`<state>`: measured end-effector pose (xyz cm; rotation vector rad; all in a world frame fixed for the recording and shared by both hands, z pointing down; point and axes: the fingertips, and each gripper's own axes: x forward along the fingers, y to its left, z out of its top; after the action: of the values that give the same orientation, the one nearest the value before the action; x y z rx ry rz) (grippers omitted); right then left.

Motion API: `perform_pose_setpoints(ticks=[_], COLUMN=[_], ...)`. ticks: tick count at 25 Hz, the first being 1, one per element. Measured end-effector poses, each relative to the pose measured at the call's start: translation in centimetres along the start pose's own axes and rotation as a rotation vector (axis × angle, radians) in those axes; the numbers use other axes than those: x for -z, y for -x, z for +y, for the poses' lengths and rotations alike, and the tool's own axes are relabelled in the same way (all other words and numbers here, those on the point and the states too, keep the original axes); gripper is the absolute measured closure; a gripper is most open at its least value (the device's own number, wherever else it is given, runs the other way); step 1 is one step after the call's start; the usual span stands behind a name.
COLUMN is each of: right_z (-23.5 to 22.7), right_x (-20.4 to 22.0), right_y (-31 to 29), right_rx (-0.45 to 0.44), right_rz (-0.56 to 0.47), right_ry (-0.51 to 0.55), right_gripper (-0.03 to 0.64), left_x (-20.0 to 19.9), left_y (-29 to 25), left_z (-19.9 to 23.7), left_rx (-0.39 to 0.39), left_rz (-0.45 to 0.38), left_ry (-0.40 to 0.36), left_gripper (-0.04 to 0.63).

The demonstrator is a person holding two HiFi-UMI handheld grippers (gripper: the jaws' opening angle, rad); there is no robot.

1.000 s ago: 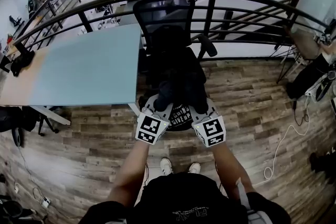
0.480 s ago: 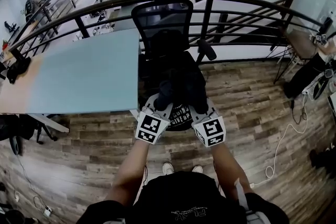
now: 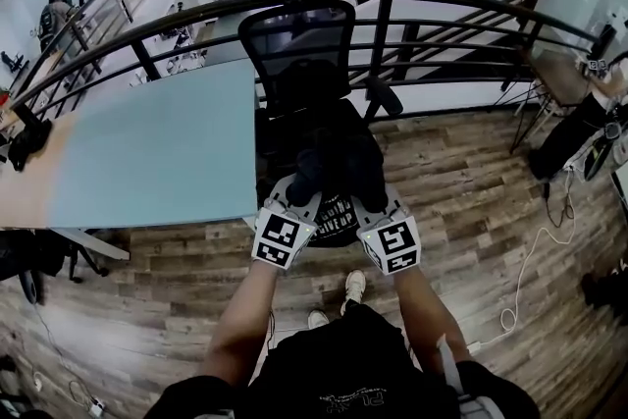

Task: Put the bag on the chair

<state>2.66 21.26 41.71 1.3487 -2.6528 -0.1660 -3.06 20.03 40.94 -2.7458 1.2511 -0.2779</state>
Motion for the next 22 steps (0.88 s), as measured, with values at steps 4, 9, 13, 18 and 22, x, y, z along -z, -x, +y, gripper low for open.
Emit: perform_pose_setpoints(ticks=[4, 9, 13, 18, 22], right_z=[-1.1, -3.8, -6.2, -9.4, -11.7], right_x=[0.3, 0.8, 1.2, 2.0, 2.4], right_y=[-1.6, -3.9, -6.1, -8.8, -10.5], right_rx=[-0.019, -0.041, -0.061, -0.085, -0.105], right_rz=[-0.004, -0.01, -0.011, -0.009, -0.013], right_ry=[0.009, -0.016, -0.013, -0.004, -0.002], right_gripper=[0.589, 0.589, 0.589, 0.589, 0.589], left_x=[0.8, 0.6, 0.7, 1.0, 1.1], left_y=[-1.4, -4.6, -7.5, -11.2, -13.8], left_z=[1.1, 2.5, 4.1, 5.8, 6.8], left_rx=[-0.002, -0.018, -0.034, -0.052, -0.065], left_rz=[0.0, 0.002, 0.001, 0.01, 0.021], left_ry=[0.021, 0.012, 0.008, 0.01, 0.015], left_gripper=[0.568, 0.568, 0.568, 0.568, 0.568])
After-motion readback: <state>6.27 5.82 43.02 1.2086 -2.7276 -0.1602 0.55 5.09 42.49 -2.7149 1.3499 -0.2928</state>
